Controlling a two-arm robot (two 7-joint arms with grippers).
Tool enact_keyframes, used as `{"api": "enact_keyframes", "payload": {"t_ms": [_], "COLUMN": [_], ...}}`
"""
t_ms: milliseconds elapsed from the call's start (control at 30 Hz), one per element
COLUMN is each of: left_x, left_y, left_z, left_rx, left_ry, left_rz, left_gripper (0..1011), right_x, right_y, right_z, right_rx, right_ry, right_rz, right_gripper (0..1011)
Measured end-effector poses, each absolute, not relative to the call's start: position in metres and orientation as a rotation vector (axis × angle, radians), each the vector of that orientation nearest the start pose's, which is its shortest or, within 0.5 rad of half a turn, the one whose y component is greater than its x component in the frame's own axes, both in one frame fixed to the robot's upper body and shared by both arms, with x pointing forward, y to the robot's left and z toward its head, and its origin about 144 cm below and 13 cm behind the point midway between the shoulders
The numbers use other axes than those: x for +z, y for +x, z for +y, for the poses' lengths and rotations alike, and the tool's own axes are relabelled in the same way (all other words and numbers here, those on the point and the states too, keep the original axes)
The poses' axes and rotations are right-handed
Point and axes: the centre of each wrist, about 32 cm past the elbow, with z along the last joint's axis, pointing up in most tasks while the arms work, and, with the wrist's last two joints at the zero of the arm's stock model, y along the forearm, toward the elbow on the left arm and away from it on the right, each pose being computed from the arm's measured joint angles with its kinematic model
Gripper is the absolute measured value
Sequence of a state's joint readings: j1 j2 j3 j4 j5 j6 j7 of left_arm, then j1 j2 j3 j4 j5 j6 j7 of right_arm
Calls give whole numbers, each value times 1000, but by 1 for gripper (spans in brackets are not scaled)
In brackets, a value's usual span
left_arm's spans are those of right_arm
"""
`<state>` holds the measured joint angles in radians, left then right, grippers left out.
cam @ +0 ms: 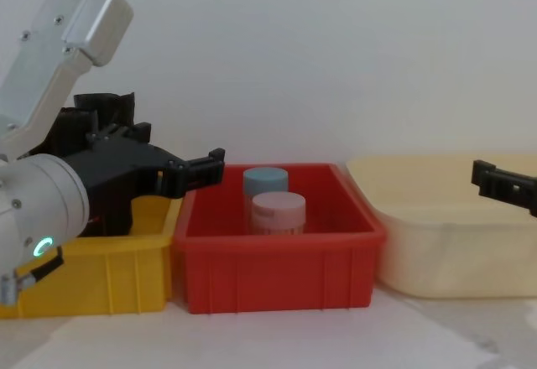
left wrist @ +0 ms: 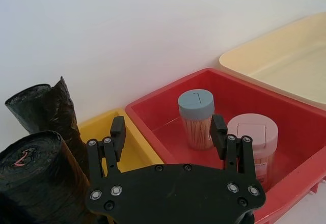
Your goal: Pick up the garbage bag with the one hand and transfer it to the other hand.
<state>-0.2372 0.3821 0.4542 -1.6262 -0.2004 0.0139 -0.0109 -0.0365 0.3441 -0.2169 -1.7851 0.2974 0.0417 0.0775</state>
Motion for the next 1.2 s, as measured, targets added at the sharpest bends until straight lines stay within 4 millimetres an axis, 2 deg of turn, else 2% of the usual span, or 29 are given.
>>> {"api": "enact_keyframes", "payload": {"t_ms": [333, 567, 867, 1200], "left_x": [1204, 1204, 1204, 1204], "left_y": [492, 492, 492, 492], "left_z": [198, 198, 198, 198], "left_rx": [1124, 1124, 1124, 1124], "left_ry": [61, 61, 61, 61], "left_rz": [-268, -268, -268, -268], "left_gripper": [1002, 1002, 1002, 1002], "right_x": [1193, 1202, 1220, 1247], "right_y": [433, 438, 457, 491], "right_z": [-242, -240, -234, -219], "right_rx": [-1151, -1066, -933, -766], "right_ry": [11, -11, -71, -193], "right_rz": [-34, -15, 11, 32], "right_gripper": [1002, 1002, 1001, 1001]}}
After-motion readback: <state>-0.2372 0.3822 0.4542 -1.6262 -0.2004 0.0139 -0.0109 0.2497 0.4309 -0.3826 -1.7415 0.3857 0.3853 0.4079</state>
